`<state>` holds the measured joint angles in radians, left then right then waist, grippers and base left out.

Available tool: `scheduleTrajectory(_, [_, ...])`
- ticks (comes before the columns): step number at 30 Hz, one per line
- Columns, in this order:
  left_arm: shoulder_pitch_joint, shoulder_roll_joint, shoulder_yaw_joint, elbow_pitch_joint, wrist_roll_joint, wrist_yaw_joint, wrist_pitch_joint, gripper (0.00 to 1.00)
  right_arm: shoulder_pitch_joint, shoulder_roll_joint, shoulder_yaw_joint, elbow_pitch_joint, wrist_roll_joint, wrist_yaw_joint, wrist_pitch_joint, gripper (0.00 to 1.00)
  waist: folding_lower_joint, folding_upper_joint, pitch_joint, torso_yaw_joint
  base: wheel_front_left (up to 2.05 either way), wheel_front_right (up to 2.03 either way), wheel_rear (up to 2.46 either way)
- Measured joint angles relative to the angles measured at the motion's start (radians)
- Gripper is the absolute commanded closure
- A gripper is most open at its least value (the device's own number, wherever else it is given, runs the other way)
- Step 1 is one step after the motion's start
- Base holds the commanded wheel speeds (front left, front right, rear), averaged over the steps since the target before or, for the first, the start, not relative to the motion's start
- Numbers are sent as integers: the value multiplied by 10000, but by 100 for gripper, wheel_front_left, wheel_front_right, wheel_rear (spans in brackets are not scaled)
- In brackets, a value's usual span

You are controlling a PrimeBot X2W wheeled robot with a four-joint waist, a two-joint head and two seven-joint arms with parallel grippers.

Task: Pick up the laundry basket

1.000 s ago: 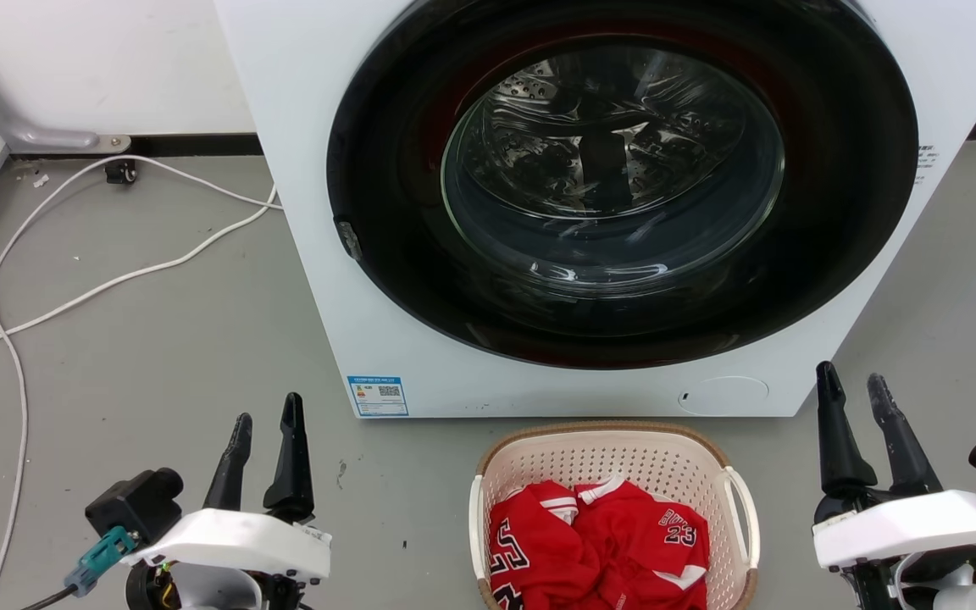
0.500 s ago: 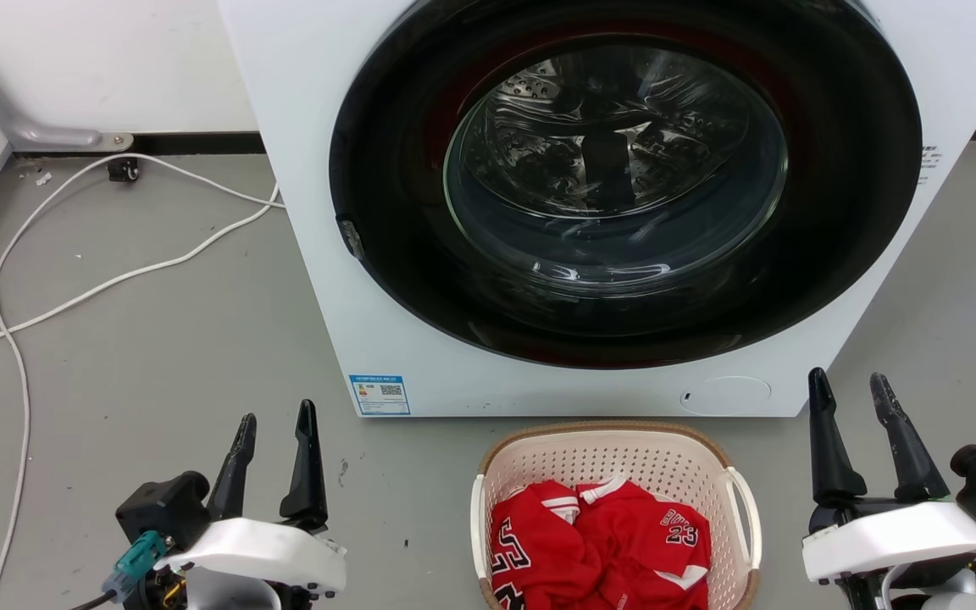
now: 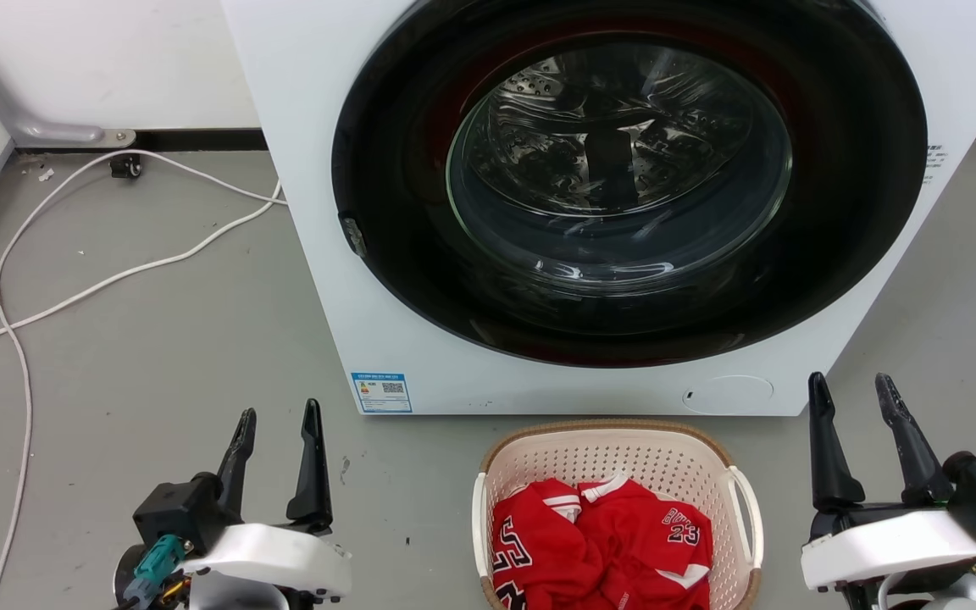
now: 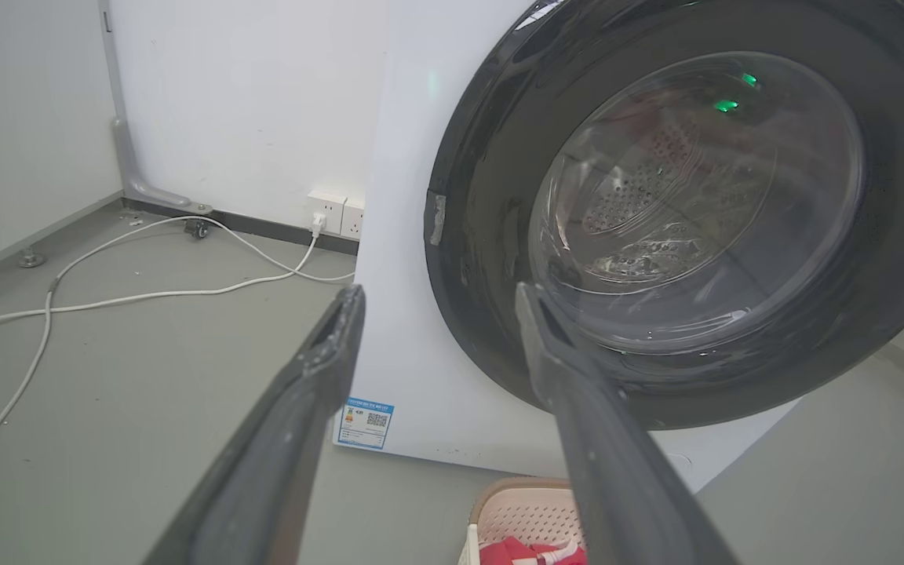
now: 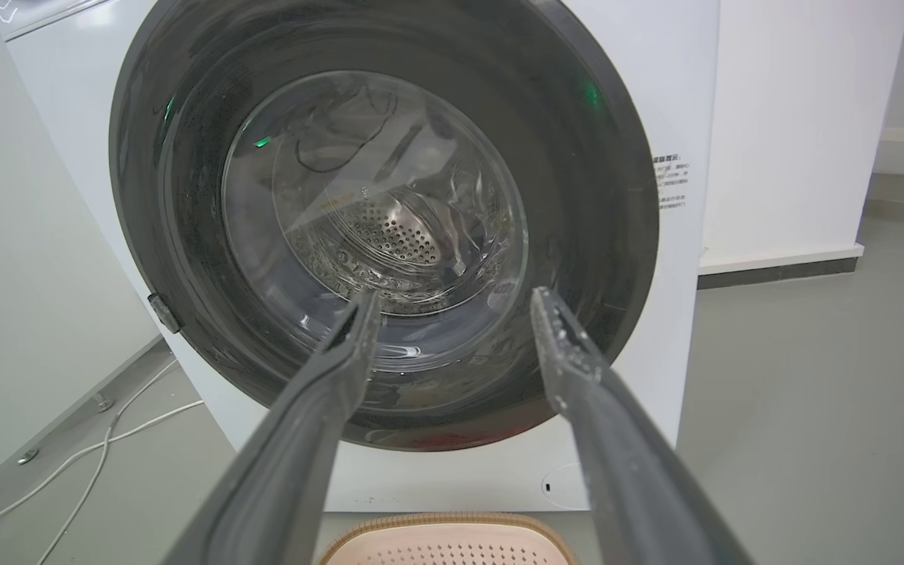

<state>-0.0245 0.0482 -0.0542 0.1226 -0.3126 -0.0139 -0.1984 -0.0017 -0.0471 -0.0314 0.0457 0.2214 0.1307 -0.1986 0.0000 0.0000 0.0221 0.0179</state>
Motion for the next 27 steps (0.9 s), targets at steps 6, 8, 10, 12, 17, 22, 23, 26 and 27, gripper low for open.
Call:
scheduleTrajectory(6, [38, 0, -23, -31, 389, 23, -128, 0, 24, 0, -19, -12, -428, 0, -128, 0, 0, 0, -2, 4, 0, 0, 0])
scheduleTrajectory(8, [65, 2, -31, -31, 552, 52, -176, 0, 35, -2, -25, -13, -568, 0, -171, 0, 0, 0, -7, 0, 0, 0, 0])
scheduleTrajectory(10, [118, 2, -44, -31, 752, 58, -228, 0, 65, -2, -35, -15, -782, 0, -217, 0, 0, 0, -14, 7, 0, 0, 0])
scheduleTrajectory(12, [139, 2, -52, -36, 874, 61, -268, 0, 77, -2, -42, -15, -907, 0, -280, 0, 0, 0, -14, 18, 0, 0, 0])
scheduleTrajectory(17, [166, 4, -75, -54, 1181, 61, -353, 0, 136, -4, -67, -21, -1197, 0, -380, 0, 0, 0, -19, 56, 0, 0, 0])
scheduleTrajectory(22, [207, 6, -71, -71, 1442, 61, -453, 0, 178, -6, -69, -27, -1488, 2, -474, 0, 0, 0, -23, 57, 0, 0, 0])
scheduleTrajectory(23, [207, 6, -75, -79, 1496, 61, -481, 0, 180, -6, -77, -27, -1540, 2, -477, 0, 0, 0, -24, 54, 0, 0, 0])
scheduleTrajectory(26, [214, 8, -73, -94, 1618, 48, -523, 0, 184, -6, -75, -33, -1687, 2, -523, 0, 0, 0, -24, 39, 0, 0, 0])
scheduleTrajectory(27, [222, 8, -77, -100, 1666, 46, -529, 0, 186, -6, -71, -38, -1747, 2, -541, 0, 0, 0, -23, 33, 0, 0, 0])
